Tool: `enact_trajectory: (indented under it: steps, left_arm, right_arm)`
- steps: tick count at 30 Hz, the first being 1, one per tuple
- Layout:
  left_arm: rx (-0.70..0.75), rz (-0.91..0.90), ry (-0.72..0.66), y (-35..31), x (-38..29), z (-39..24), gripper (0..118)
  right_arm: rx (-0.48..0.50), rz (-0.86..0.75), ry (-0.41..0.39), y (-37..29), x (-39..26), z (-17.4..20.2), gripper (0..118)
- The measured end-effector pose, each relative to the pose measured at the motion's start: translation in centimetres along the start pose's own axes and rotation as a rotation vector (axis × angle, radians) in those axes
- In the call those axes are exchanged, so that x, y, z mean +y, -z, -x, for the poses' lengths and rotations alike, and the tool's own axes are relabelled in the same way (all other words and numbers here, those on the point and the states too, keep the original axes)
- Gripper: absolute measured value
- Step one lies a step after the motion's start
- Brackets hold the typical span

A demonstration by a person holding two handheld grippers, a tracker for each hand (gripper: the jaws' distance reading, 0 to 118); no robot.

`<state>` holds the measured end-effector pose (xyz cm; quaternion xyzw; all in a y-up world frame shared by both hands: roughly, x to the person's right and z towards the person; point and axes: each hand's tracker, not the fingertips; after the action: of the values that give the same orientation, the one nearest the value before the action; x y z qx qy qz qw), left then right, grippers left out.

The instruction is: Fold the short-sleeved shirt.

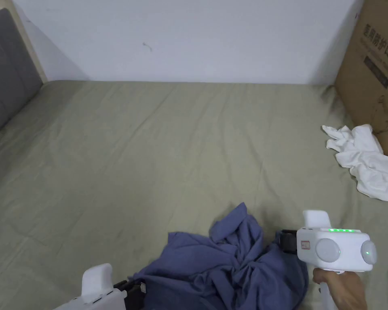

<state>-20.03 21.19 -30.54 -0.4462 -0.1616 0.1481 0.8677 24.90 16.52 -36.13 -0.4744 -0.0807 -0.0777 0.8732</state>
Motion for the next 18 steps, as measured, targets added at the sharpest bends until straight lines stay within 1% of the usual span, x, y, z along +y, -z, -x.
enact_trajectory:
  steps: [1,2,3,5,6,8,11,15,18]
  left_arm:
    - [0.001,0.002,-0.004,0.0,0.0,0.0,9]
    - [0.000,0.004,-0.008,0.1,0.0,0.1,9]
    - [-0.001,0.007,-0.010,0.1,-0.1,0.1,9]
    - [-0.002,0.008,-0.014,0.0,-0.2,0.1,9]
    - [-0.005,0.008,-0.019,0.0,-0.2,0.1,9]
    - [-0.015,0.004,-0.029,-0.1,-0.2,0.1,9]
    - [-0.037,-0.011,-0.044,-0.3,0.1,-0.1,9]
    - [-0.079,-0.045,-0.060,-0.5,1.2,-0.6,9]
    - [-0.113,-0.082,-0.071,-0.8,3.2,-1.4,9]
  right_arm:
    - [-0.002,0.022,0.005,0.6,-0.2,0.0,69]
    - [0.006,0.040,0.000,0.9,-0.4,0.1,60]
    - [0.024,0.037,0.000,1.0,-0.6,0.2,45]
    - [0.028,0.023,-0.008,0.4,-1.2,0.6,10]
    - [0.022,0.011,-0.014,0.0,-1.4,0.5,10]
    - [0.056,-0.021,-0.001,-1.1,-1.5,0.3,9]
    - [0.060,-0.124,-0.003,-4.1,-1.4,-0.1,8]
    - [0.116,-0.257,0.042,-9.7,-0.1,-1.3,8]
    - [0.133,-0.371,0.071,-14.2,1.4,-2.2,8]
